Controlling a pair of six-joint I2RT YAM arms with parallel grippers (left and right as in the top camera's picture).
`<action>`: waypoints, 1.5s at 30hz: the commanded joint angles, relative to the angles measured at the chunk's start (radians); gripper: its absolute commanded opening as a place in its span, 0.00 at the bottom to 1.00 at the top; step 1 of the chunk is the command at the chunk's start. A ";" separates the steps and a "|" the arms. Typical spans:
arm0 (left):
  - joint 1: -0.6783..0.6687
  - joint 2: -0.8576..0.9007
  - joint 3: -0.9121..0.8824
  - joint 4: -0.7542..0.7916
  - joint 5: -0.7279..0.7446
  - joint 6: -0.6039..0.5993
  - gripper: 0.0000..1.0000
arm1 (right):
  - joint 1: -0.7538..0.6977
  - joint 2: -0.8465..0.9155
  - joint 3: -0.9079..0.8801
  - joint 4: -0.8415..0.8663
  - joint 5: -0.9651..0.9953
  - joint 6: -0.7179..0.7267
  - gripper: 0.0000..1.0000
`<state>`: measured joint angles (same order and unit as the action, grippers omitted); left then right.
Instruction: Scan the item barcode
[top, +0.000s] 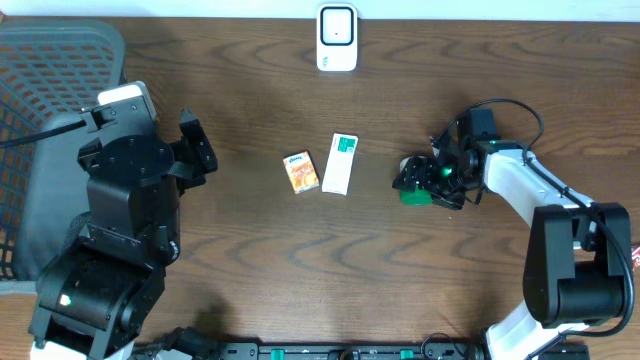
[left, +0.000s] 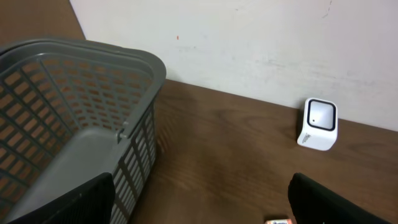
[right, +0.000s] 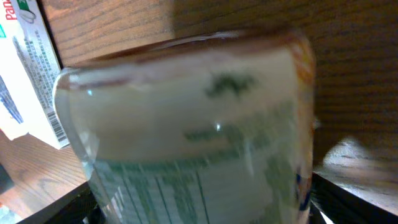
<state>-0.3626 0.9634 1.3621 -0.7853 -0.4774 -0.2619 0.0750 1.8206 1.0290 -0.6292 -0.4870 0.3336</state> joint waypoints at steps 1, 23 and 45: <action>0.002 -0.004 -0.010 0.000 -0.010 -0.005 0.89 | 0.000 0.067 -0.024 0.004 0.045 0.009 0.84; 0.002 -0.004 -0.010 0.000 -0.010 -0.005 0.89 | -0.003 0.025 -0.008 -0.002 -0.204 -0.217 0.55; 0.002 -0.004 -0.010 0.000 -0.010 -0.005 0.89 | -0.119 -0.019 -0.008 0.032 -1.075 -0.446 0.66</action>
<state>-0.3626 0.9634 1.3621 -0.7853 -0.4774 -0.2619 -0.0345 1.8324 1.0214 -0.6449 -1.3750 -0.0971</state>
